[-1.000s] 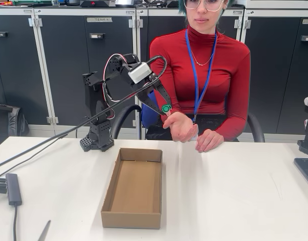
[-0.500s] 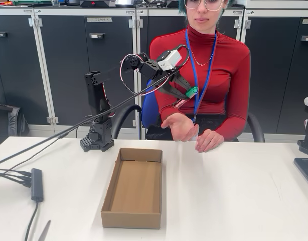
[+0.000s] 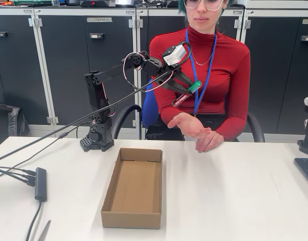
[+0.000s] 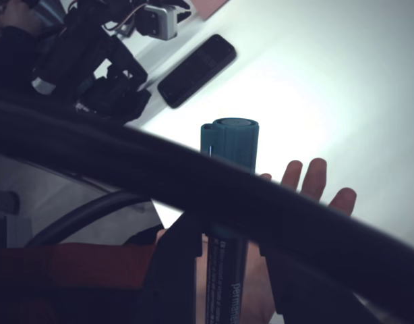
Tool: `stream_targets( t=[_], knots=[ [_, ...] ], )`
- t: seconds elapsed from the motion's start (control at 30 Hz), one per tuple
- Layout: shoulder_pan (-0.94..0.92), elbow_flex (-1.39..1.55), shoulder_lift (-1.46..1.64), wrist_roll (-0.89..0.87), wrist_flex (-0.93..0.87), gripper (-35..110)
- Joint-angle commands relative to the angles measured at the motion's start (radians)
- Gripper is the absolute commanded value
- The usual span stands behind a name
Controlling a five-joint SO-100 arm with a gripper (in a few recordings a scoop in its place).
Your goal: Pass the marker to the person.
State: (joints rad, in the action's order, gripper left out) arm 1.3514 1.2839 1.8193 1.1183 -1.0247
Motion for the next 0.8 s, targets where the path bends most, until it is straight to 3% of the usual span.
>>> stream_targets(
  t=[0.0,0.23,0.77],
  knots=[
    [0.034,-0.031,0.058,-0.002,0.017,-4],
    [0.026,-0.018,0.064,-0.015,0.026,-2],
    [0.015,0.0,0.075,-0.032,0.034,18]
  ],
)
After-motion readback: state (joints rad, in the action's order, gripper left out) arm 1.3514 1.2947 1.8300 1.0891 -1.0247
